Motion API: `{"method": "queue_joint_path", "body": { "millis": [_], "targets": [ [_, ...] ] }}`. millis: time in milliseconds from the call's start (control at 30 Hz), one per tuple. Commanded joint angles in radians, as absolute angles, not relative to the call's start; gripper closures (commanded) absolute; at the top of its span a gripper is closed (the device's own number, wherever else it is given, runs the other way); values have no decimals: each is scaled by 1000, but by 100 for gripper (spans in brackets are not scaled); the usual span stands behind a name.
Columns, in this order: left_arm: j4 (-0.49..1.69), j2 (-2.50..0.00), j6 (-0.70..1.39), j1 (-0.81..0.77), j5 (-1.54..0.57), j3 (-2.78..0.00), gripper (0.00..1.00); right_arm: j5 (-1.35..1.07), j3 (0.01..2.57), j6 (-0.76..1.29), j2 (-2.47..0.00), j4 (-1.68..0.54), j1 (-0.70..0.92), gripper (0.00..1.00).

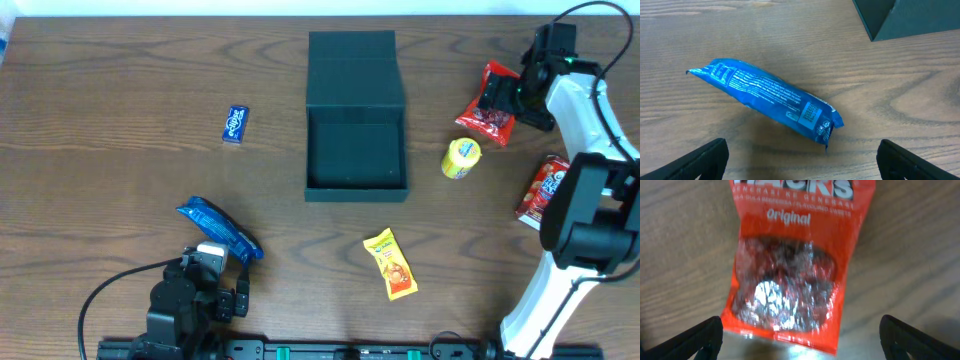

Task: Pack container
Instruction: 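Grasp the red Hacks bag with the right gripper and lift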

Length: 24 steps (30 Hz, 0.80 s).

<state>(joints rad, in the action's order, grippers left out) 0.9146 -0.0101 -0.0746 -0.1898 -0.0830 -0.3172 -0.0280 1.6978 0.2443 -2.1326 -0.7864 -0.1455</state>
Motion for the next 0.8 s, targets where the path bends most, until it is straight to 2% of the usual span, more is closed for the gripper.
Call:
{"method": "queue_joint_path", "body": {
  "millis": [0,200,767],
  "targets": [
    [936,-4,-67,-183,-90,-275,5,-35,1715,231,-2150,-743,-143,1],
    [936,-4,-67,-183,-90,-275,4,-35,1715,230,-2180,-657,-143,1],
    [936,-4,-67,-183,-90,-275,5,-33,1715,231,-2299,-613,-113,1]
  ]
}}
